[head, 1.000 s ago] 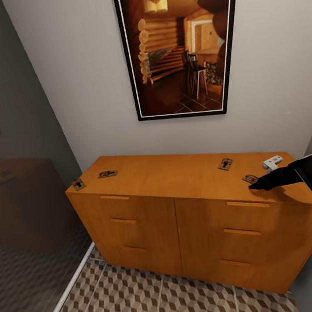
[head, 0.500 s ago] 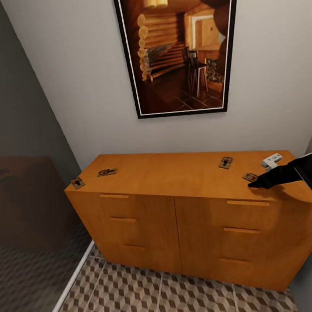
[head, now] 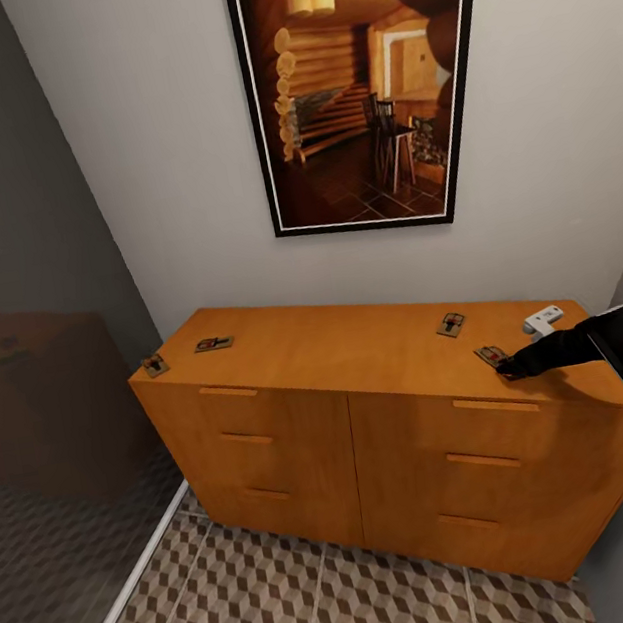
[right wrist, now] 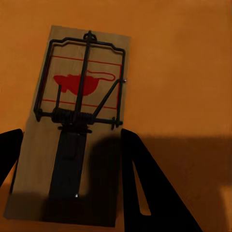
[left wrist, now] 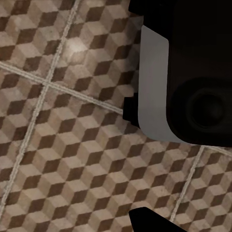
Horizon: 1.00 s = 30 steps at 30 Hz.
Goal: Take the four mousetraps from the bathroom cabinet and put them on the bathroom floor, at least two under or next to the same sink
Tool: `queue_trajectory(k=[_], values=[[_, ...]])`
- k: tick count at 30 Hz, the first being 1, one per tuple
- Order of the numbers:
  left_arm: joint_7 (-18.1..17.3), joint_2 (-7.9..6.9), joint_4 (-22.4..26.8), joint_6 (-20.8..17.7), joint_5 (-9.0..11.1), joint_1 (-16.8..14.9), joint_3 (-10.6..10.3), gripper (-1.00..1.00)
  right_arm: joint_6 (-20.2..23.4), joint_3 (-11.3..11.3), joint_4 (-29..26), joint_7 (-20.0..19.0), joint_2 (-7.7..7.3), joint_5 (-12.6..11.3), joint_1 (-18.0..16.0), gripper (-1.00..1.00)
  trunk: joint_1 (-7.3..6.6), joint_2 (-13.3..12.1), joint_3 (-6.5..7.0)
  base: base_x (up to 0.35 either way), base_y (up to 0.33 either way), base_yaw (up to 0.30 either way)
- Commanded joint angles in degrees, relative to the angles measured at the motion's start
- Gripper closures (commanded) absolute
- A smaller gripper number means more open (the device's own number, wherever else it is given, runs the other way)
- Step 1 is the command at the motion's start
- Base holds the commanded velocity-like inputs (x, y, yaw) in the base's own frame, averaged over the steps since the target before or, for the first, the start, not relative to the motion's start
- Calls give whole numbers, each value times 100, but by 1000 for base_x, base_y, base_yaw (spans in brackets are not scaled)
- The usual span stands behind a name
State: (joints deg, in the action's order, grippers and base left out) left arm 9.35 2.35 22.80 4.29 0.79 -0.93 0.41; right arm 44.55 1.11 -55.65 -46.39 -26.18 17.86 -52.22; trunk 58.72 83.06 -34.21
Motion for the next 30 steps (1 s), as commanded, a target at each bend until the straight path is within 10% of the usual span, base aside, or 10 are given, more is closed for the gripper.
queue_trajectory(k=[1,30], values=[[14,2,-3,19,8,-4,3,-100,63,10,247,-54,-1,7,2,100,0,2,-7,0,0,0],[14,2,4,19,8,-4,3,-100,65,4,247,-45,-1,12,2,100,0,2,60,0,0,0]])
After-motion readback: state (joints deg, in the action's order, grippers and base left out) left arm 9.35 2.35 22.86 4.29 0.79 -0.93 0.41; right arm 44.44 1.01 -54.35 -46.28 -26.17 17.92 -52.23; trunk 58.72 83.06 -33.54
